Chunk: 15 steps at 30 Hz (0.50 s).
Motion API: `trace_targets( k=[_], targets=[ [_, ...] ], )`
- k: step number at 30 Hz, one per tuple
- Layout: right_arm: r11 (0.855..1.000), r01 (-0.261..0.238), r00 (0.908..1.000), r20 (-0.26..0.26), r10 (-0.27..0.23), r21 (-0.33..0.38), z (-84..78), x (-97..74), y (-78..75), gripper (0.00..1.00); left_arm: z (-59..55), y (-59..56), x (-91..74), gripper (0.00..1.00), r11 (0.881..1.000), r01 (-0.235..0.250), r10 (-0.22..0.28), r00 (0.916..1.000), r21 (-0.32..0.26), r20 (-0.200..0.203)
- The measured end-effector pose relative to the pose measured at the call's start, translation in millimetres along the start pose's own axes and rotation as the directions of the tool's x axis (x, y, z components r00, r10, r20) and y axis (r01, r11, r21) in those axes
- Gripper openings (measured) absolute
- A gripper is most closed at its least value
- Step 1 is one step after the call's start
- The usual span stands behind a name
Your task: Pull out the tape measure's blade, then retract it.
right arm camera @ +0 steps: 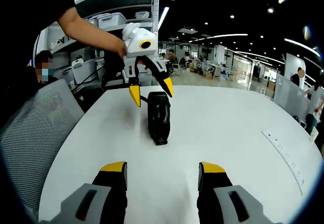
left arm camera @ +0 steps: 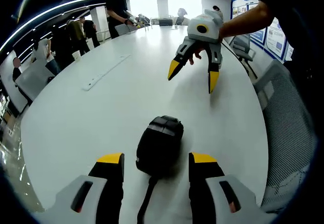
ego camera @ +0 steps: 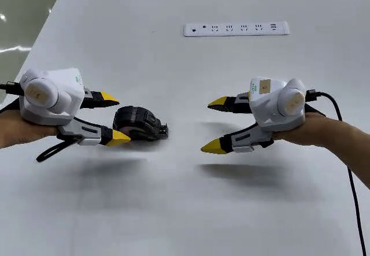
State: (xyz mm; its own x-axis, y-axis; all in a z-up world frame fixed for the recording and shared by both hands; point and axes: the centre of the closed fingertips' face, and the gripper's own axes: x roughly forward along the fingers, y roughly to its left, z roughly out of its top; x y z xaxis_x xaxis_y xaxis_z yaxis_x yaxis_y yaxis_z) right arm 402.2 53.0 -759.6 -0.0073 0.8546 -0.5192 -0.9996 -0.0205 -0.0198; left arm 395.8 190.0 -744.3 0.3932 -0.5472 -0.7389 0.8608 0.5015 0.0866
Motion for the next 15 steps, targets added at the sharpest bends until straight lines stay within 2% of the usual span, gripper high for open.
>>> trace_targets(
  k=[5,15],
  targets=[
    [1.0,-0.004,1.0,-0.005,0.004,-0.008,2.0,10.7,-3.5,0.48,-1.0,0.4,1.9,0.41,0.999,0.025,-0.024,0.9995,0.024,-0.021],
    [0.998,-0.052,0.9984,-0.024,0.051,-0.043,6.6,30.9,1.3,0.4,-6.2,-0.2,6.5,0.32,0.996,0.06,-0.056,0.9965,0.062,-0.063]
  ],
)
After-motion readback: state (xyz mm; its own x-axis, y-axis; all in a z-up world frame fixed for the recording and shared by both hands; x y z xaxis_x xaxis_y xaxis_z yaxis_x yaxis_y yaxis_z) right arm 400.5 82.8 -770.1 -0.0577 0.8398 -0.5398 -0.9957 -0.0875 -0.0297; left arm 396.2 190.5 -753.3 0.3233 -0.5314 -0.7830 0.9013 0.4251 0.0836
